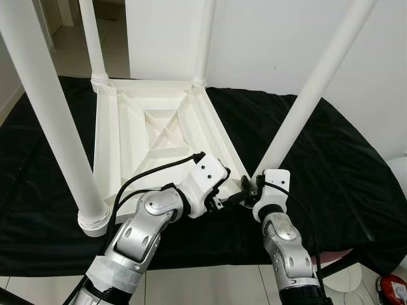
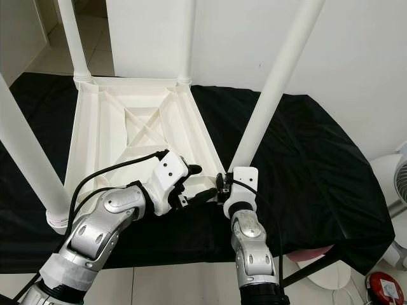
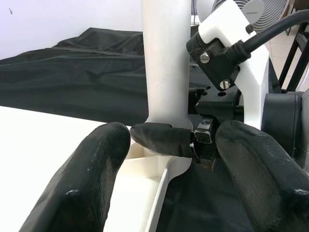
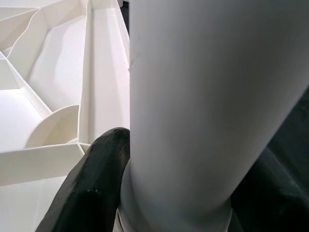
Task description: Building children table
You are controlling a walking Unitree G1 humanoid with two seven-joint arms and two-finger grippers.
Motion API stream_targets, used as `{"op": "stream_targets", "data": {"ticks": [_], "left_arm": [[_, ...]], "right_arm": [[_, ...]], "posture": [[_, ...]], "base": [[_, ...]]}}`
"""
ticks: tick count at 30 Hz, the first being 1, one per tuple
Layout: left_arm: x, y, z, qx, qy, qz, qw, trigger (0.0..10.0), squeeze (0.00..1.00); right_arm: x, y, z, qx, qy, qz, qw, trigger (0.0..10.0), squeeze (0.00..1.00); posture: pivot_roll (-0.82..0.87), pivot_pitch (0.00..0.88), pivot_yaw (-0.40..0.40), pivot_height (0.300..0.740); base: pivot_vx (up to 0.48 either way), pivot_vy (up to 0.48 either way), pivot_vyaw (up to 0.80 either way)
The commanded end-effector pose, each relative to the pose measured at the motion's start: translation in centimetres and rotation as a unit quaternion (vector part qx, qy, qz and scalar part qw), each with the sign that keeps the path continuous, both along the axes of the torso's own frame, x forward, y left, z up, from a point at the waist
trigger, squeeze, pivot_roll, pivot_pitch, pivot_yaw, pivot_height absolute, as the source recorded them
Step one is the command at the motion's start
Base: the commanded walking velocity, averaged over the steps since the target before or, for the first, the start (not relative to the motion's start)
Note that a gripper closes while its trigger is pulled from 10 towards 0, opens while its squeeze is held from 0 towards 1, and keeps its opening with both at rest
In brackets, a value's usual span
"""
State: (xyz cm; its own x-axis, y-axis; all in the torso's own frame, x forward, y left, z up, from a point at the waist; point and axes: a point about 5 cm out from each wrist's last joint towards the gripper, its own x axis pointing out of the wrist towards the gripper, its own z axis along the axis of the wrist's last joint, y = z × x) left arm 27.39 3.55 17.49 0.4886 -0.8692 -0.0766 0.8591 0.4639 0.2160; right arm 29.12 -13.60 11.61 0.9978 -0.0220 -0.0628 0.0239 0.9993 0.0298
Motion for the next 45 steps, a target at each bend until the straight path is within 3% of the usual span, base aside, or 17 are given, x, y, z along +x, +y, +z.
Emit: {"op": "stream_targets", "data": {"ticks": [1,2,4,5,8,13,17,18,19,21,26,28,32,39,44,45], "left_arm": [[0.2,-0.3,0.1,-0.003,-0.004,0.008,1.0,10.0,0.0],[0.2,-0.3,0.1,-0.003,-0.005,0.008,1.0,10.0,0.0],[0.2,-0.3,0.1,-0.003,-0.005,0.008,1.0,10.0,0.0],[0.2,-0.3,0.1,-0.003,-0.005,0.008,1.0,10.0,0.0],[0.3,-0.3,0.2,-0.003,-0.006,0.009,1.0,10.0,0.0],[0.2,-0.3,0.1,-0.003,-0.005,0.009,1.0,10.0,0.0],[0.2,-0.3,0.1,-0.003,-0.005,0.009,1.0,10.0,0.0],[0.2,-0.3,0.2,-0.003,-0.006,0.009,1.0,10.0,0.0],[0.2,-0.3,0.2,-0.003,-0.006,0.009,1.0,10.0,0.0],[0.3,-0.3,0.2,-0.003,-0.007,0.008,1.0,10.0,0.0],[0.4,-0.3,0.4,-0.003,-0.008,0.007,1.0,10.0,0.0],[0.5,-0.3,0.5,-0.003,-0.01,0.007,1.0,10.0,0.0],[0.5,-0.3,0.5,-0.002,-0.011,0.007,1.0,10.0,0.0],[0.5,-0.1,0.7,-0.001,-0.012,0.009,1.0,10.0,0.0],[0.5,-0.1,0.7,-0.001,-0.011,0.01,1.0,10.0,0.0],[0.5,-0.1,0.7,-0.001,-0.011,0.01,1.0,10.0,0.0]], "right_arm": [[-0.5,-0.7,-0.4,0.006,0.013,-0.034,0.999,10.0,0.0],[-0.6,-0.8,-0.3,0.006,0.013,-0.036,0.999,10.0,0.88],[-0.6,-0.8,-0.3,0.006,0.013,-0.036,0.999,10.0,0.88],[-0.6,-0.8,-0.2,0.007,0.009,-0.031,0.999,10.0,1.0],[-0.8,-0.8,0.2,0.017,-0.003,-0.018,1.0,10.0,1.0],[-0.5,-1.7,0.8,0.026,-0.024,0.065,0.997,10.0,1.0],[-0.5,-1.9,0.8,0.023,-0.023,0.077,0.996,10.0,1.0],[-0.4,-2.3,0.7,0.007,-0.025,0.129,0.991,10.0,0.0],[-0.4,-2.3,0.7,0.007,-0.025,0.129,0.991,10.0,0.0],[-0.4,-3.1,0.5,-0.019,-0.021,0.226,0.974,10.0,0.0],[0.1,-3.7,0.4,-0.034,-0.014,0.288,0.957,10.0,0.0],[0.8,-3.8,0.5,-0.036,-0.012,0.331,0.943,10.0,0.0],[1.2,-3.7,0.6,-0.041,-0.013,0.343,0.938,10.0,0.0],[4.5,-3.0,0.1,-0.071,0.015,0.37,0.926,10.0,0.0],[4.6,-2.7,-0.2,-0.071,0.017,0.374,0.924,10.0,0.0],[4.6,-2.4,-0.5,-0.072,0.023,0.383,0.921,0.7,0.0]], "posture": [[-0.03,0.0,-0.123,0.74],[-0.03,0.0,-0.123,0.74],[-0.03,0.0,-0.123,0.74],[-0.02,0.0,-0.125,0.74],[-0.02,0.0,-0.125,0.74],[-0.02,0.0,-0.125,0.74],[-0.02,0.0,-0.125,0.74],[-0.02,0.0,-0.121,0.74],[-0.02,0.0,-0.121,0.74],[-0.03,0.0,-0.117,0.74],[-0.02,0.0,-0.109,0.74],[-0.02,0.0,-0.104,0.74],[-0.02,0.0,-0.103,0.74],[0.0,0.0,-0.102,0.74],[0.0,0.0,-0.102,0.74],[0.0,0.0,-0.102,0.74]], "base": [[0.0,0.0,0.0],[0.0,0.0,0.0],[0.0,0.0,0.0],[0.0,0.0,0.0],[0.0,0.0,0.0],[0.0,0.0,0.0],[0.0,0.0,0.0],[0.0,0.0,0.0],[0.0,0.0,0.0],[0.0,0.0,0.0],[0.0,0.0,0.0],[0.0,0.0,0.0],[0.0,0.0,0.0],[0.0,0.0,0.0],[0.0,0.0,0.0],[0.0,0.0,0.0]]}}
